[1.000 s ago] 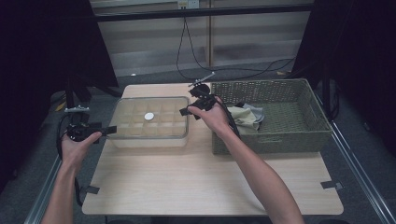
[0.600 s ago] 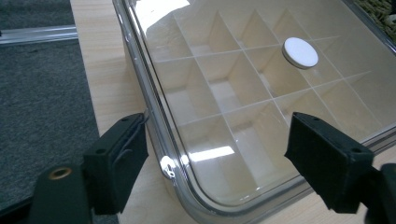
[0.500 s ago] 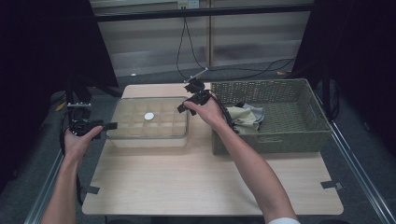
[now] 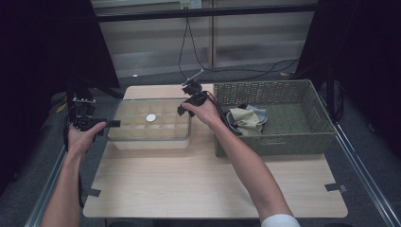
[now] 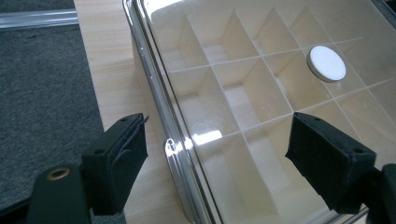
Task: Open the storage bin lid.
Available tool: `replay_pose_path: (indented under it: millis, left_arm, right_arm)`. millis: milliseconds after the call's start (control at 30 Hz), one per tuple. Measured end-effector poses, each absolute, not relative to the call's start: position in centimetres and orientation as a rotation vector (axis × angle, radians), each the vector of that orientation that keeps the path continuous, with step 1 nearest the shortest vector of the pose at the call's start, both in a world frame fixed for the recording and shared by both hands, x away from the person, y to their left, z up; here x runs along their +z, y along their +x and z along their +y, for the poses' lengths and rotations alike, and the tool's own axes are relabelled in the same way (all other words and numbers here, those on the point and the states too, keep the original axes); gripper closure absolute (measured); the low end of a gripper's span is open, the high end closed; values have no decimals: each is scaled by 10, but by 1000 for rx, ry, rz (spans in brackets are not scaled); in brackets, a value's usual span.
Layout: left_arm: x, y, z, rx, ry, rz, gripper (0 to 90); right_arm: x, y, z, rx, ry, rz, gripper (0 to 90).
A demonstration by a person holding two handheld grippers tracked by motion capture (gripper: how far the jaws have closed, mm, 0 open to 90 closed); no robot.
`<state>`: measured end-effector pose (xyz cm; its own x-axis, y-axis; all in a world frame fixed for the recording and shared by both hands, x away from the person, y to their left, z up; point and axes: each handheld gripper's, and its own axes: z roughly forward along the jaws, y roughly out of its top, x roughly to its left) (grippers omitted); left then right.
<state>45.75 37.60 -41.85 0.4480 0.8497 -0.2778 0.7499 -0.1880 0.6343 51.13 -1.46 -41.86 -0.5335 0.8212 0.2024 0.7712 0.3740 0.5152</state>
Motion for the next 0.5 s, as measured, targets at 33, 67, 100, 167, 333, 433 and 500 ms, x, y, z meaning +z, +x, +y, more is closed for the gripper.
replay_pose_path:
  millis: [33,67,100,167,333,433,500]
  left_arm:
    - [-420,458,376,174,1963,1347,196]
    - [-420,459,378,148,1991,1329,197]
    - [-422,460,379,152,1996,1324,205]
    - [-422,461,380,148,2001,1328,214]
    - [-423,464,375,124,1992,1327,246]
    - [-422,466,373,114,1999,1326,264]
    - [-424,467,371,131,1992,1342,269]
  right_arm:
    - [-419,512,-14,856,1474,2527,208]
    - [-420,513,-14,846,1477,2522,208]
    - [-419,513,-13,845,1492,2510,208]
    - [-420,514,-13,844,1495,2504,213]
    - [-424,517,-11,871,1572,2507,227]
    - [-427,518,-11,896,1588,2504,217]
    - [-428,519,-11,907,1612,2499,217]
